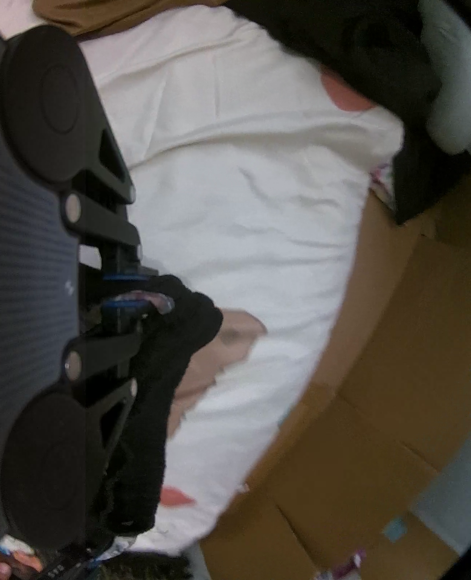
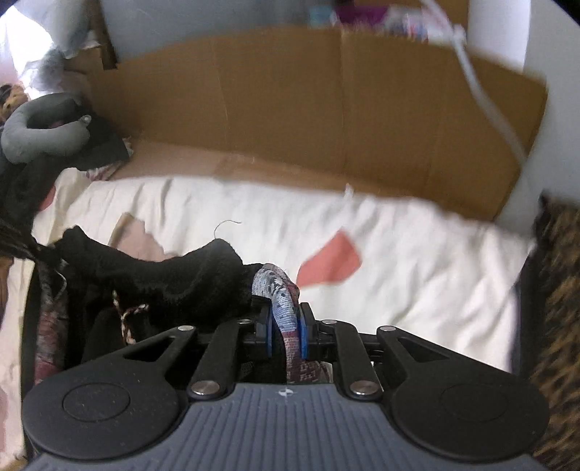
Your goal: Fold clothes
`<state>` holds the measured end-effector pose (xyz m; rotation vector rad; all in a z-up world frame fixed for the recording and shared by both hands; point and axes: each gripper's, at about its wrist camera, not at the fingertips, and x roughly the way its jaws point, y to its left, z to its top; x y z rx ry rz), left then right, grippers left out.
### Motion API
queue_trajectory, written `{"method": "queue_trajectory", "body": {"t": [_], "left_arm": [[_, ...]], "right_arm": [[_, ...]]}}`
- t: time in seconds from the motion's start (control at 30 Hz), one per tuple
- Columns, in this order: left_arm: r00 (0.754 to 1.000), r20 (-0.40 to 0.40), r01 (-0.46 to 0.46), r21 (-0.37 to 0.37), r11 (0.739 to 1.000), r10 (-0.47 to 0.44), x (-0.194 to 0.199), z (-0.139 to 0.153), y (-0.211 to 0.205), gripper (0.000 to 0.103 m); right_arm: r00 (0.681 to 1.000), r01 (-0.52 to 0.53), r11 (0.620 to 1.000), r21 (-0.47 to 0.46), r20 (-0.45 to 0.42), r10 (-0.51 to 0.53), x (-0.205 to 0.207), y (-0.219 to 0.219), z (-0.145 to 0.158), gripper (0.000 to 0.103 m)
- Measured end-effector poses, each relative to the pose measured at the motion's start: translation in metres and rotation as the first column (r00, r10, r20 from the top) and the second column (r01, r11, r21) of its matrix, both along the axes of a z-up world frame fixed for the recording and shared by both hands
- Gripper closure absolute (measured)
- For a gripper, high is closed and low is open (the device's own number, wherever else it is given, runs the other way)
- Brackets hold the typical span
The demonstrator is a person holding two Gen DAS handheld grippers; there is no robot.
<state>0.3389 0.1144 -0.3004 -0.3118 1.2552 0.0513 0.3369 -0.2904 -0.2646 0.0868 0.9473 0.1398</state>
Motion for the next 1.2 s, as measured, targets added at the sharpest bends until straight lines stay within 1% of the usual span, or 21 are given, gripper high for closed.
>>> {"method": "queue_trajectory", "body": {"t": [0.1, 0.13, 0.17, 0.23, 0.3, 0.4, 0.53, 0.63, 0.7, 0.8, 0.9, 1.0, 1.07, 1.1, 1.2], "left_arm": [[1.0, 0.021, -0.009, 0.023, 1.0, 0.009, -0.009, -0.013, -0.001, 0.08], [1.0, 0.023, -0.019, 0.027, 0.999, 0.018, -0.011, -0.016, -0.001, 0.075], [0.999, 0.018, -0.031, 0.025, 0.999, 0.031, -0.013, -0.018, 0.0, 0.073], [0.998, 0.012, -0.057, 0.002, 0.998, 0.057, -0.016, -0.019, 0.003, 0.072], [0.997, 0.019, -0.079, -0.013, 0.997, 0.079, -0.021, -0.012, 0.007, 0.069], [0.995, 0.048, -0.082, -0.025, 0.996, 0.083, -0.027, 0.004, 0.009, 0.068], [0.991, 0.12, -0.059, -0.042, 0.997, 0.063, -0.033, 0.029, 0.005, 0.068], [0.993, 0.118, -0.027, -0.017, 0.999, 0.029, -0.032, 0.03, -0.006, 0.067], [0.996, 0.091, -0.027, 0.008, 1.0, 0.026, -0.029, 0.023, -0.012, 0.066], [0.998, 0.04, -0.054, 0.02, 0.998, 0.053, -0.025, 0.007, -0.016, 0.06], [0.998, 0.002, -0.07, 0.037, 0.997, 0.07, -0.021, -0.008, -0.016, 0.059], [0.998, -0.006, -0.066, 0.033, 0.997, 0.067, -0.02, -0.019, -0.016, 0.06], [0.998, 0.002, -0.069, 0.027, 0.997, 0.069, -0.02, -0.022, -0.012, 0.078], [0.997, 0.002, -0.072, 0.021, 0.997, 0.071, -0.021, -0.024, -0.008, 0.091], [0.997, 0.012, -0.074, 0.033, 0.997, 0.073, -0.025, -0.024, 0.003, 0.095]], "right_arm": [[1.0, 0.022, 0.998, 0.057, -0.021, -0.02, -0.004, -0.007, -0.013, 0.084], [1.0, 0.024, 0.997, 0.077, -0.019, -0.023, -0.005, -0.011, -0.012, 0.08], [1.0, 0.028, 0.995, 0.098, -0.017, -0.026, -0.006, -0.015, -0.011, 0.078], [0.999, 0.045, 0.99, 0.133, -0.003, -0.045, -0.007, -0.023, -0.006, 0.07], [0.997, 0.066, 0.985, 0.157, 0.021, -0.07, -0.006, -0.031, 0.0, 0.062], [0.994, 0.09, 0.981, 0.174, 0.042, -0.099, -0.004, -0.041, 0.007, 0.061], [0.991, 0.12, 0.979, 0.163, 0.04, -0.129, 0.0, -0.047, 0.005, 0.061], [0.989, 0.134, 0.978, 0.162, 0.032, -0.141, 0.002, -0.048, 0.0, 0.061], [0.989, 0.14, 0.977, 0.161, 0.026, -0.146, 0.004, -0.048, -0.003, 0.061], [0.99, 0.139, 0.977, 0.164, 0.015, -0.143, 0.007, -0.048, -0.008, 0.061], [0.988, 0.15, 0.973, 0.172, 0.002, -0.153, 0.012, -0.05, -0.015, 0.061], [0.985, 0.173, 0.968, 0.184, -0.019, -0.172, 0.017, -0.054, -0.024, 0.061], [0.983, 0.182, 0.965, 0.187, -0.037, -0.178, 0.021, -0.055, -0.031, 0.061], [0.982, 0.186, 0.964, 0.188, -0.047, -0.18, 0.023, -0.056, -0.035, 0.061], [0.98, 0.194, 0.963, 0.188, -0.067, -0.185, 0.026, -0.055, -0.045, 0.061]]}}
